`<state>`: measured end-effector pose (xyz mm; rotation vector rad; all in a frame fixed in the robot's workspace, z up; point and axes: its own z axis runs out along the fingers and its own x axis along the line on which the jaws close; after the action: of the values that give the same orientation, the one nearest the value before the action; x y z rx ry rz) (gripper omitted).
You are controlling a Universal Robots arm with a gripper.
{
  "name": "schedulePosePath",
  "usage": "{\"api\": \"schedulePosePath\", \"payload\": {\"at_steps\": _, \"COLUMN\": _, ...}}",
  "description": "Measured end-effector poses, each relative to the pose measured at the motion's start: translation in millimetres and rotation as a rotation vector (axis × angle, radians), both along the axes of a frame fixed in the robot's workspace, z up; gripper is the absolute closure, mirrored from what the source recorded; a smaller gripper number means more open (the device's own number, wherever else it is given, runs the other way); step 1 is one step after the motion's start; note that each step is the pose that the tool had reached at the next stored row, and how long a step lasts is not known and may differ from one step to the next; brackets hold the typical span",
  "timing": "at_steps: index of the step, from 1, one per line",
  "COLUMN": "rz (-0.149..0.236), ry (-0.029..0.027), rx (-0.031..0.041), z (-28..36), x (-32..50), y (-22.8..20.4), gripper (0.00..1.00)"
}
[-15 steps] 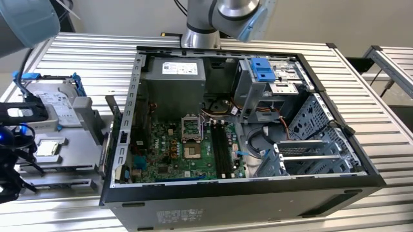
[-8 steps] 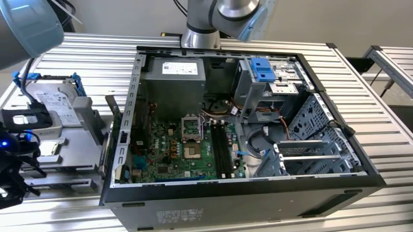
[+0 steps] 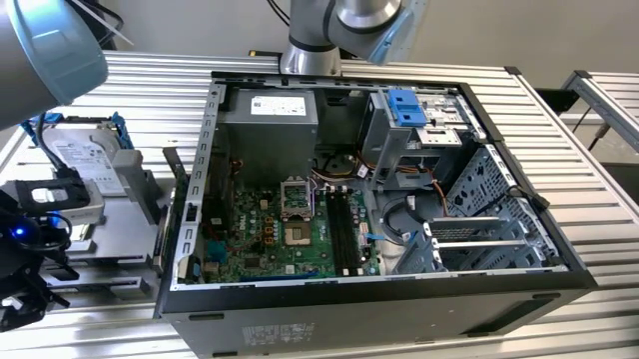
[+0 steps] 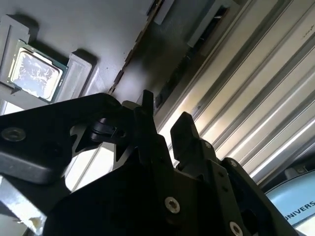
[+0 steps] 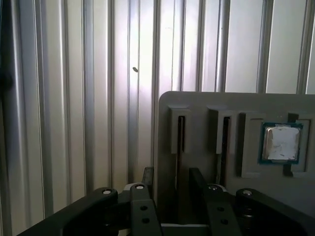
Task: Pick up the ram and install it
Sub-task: 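Pick up the ram and move it above insertion slot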
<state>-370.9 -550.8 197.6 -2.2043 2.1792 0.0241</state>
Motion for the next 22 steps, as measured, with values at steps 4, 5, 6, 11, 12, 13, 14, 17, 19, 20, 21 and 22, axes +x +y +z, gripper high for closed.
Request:
{"api": "schedulePosePath", "payload": {"at_steps": 4, "rz": 0.0, "ry": 0.0001, "rx": -0.0001, "z": -5.3, "x": 0.1, "y": 0.1, "gripper": 0.0}}
{"api": "schedulePosePath", "payload": {"at_steps": 5, "rz": 0.0, "ry": 0.0001, "rx": -0.0001, "z": -6.1, "x": 0.1, "y": 0.0, "gripper": 0.0}}
{"api": "schedulePosePath", "payload": {"at_steps": 6, "rz": 0.0, "ry": 0.0001, "rx": -0.0001, "z": -6.1, "x": 0.1, "y": 0.1, "gripper": 0.0}}
{"api": "schedulePosePath", "payload": {"at_steps": 11, "rz": 0.0, "ry": -0.004, "rx": -0.0001, "z": -6.2, "x": 0.1, "y": 5.8, "gripper": 0.0}}
{"api": "schedulePosePath", "payload": {"at_steps": 12, "rz": 0.0, "ry": -0.0044, "rx": 0.0, "z": -6.3, "x": 0.1, "y": 6.9, "gripper": 0.0}}
{"api": "schedulePosePath", "payload": {"at_steps": 13, "rz": 0.002, "ry": -0.0047, "rx": 0.0, "z": -6.3, "x": 0.1, "y": 7.6, "gripper": 0.0}}
{"api": "schedulePosePath", "payload": {"at_steps": 14, "rz": 0.004, "ry": -0.0047, "rx": -0.0001, "z": -6.3, "x": 0.0, "y": 7.5, "gripper": 0.0}}
{"api": "schedulePosePath", "payload": {"at_steps": 17, "rz": 0.004, "ry": -0.0046, "rx": 0.0, "z": -6.3, "x": 0.1, "y": 7.5, "gripper": 0.0}}
{"api": "schedulePosePath", "payload": {"at_steps": 19, "rz": 0.004, "ry": -0.0047, "rx": 0.0, "z": -6.3, "x": 0.0, "y": 7.6, "gripper": 1.0}}
{"api": "schedulePosePath", "payload": {"at_steps": 20, "rz": 0.004, "ry": -0.0046, "rx": 0.0, "z": -6.3, "x": 0.0, "y": 7.6, "gripper": 1.0}}
{"api": "schedulePosePath", "payload": {"at_steps": 21, "rz": 0.004, "ry": -0.0046, "rx": 0.0, "z": -6.3, "x": 0.0, "y": 7.6, "gripper": 1.0}}
{"api": "schedulePosePath", "payload": {"at_steps": 22, "rz": 0.004, "ry": -0.0046, "rx": 0.0, "z": -6.3, "x": 0.0, "y": 7.6, "gripper": 1.0}}
